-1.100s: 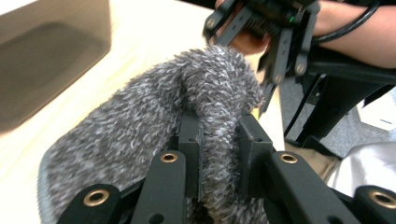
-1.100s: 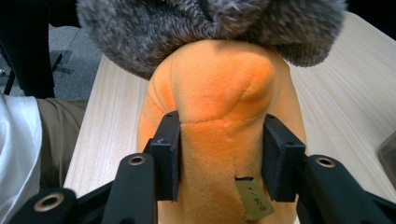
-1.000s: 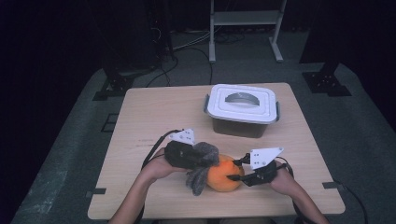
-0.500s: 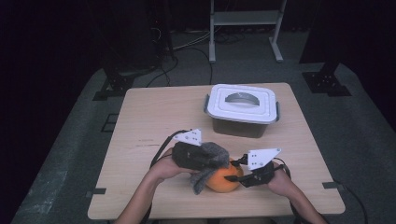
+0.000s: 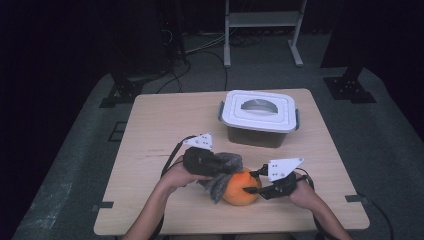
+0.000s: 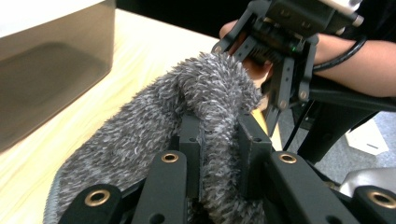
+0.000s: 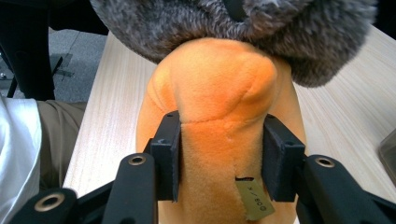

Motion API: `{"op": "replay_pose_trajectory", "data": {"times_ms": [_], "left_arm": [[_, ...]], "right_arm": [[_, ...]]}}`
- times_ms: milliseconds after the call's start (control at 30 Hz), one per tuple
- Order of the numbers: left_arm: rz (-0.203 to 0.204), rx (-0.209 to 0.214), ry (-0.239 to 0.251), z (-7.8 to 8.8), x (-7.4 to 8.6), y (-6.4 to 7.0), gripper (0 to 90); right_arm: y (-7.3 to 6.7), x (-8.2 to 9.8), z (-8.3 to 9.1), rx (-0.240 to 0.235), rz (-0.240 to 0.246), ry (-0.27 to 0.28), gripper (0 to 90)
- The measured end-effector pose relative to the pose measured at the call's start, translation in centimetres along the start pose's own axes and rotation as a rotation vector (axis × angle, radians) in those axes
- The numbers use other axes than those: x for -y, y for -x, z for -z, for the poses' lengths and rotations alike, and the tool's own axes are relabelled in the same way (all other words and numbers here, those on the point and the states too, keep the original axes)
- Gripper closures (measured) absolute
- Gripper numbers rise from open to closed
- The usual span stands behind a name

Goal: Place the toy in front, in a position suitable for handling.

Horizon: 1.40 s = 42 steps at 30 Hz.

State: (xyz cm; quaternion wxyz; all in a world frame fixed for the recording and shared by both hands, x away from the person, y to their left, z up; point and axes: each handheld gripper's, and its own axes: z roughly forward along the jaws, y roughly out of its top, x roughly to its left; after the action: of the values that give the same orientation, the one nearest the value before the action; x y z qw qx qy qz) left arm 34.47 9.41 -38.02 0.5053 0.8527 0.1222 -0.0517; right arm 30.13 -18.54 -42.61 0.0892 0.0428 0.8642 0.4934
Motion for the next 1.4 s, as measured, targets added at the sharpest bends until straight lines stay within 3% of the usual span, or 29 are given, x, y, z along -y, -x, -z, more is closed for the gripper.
{"op": "replay_pose_trajectory", "data": {"times_ms": [233, 433, 633, 733, 900, 1033, 1133, 1300, 1400], "left_arm": [[0.027, 0.004, 0.004, 0.7, 1.3, 0.2, 75.0], [0.0, 0.027, -0.009, 0.1, 1.1, 0.8, 74.9], [-0.007, 0.076, -0.02, -0.4, 1.1, 1.5, 74.9], [-0.002, 0.099, -0.015, -1.0, 1.2, 1.9, 74.9], [-0.009, 0.106, -0.011, -1.0, 0.9, 2.0, 74.9], [-0.023, 0.075, -0.015, -0.3, 0.6, 1.6, 74.8], [-0.002, 0.044, -0.004, 0.4, 0.9, 1.0, 74.5], [0.01, 0.057, 0.0, 0.3, 1.2, 1.0, 74.3], [-0.001, 0.073, -0.006, -0.3, 0.9, 1.2, 74.3]], "right_arm": [[-0.1, 0.0, 0.0, -0.002, 0.004, -0.002, 53.2], [-0.4, -1.1, -0.1, 0.023, -0.028, -0.031, 32.6], [0.0, -0.5, 0.0, -0.017, -0.102, -0.069, 24.8], [-0.2, -0.6, -0.2, -0.025, -0.097, -0.082, 28.5], [-0.7, -0.8, -0.1, -0.012, 0.008, -0.104, 45.3], [-0.3, -0.3, 0.3, -0.019, 0.008, -0.086, 48.5], [0.4, 0.1, 0.6, -0.017, -0.018, -0.068, 48.7], [0.7, 0.3, 0.8, -0.025, -0.061, -0.055, 46.8], [0.3, -0.1, 0.5, -0.02, -0.033, -0.069, 47.9]]}}
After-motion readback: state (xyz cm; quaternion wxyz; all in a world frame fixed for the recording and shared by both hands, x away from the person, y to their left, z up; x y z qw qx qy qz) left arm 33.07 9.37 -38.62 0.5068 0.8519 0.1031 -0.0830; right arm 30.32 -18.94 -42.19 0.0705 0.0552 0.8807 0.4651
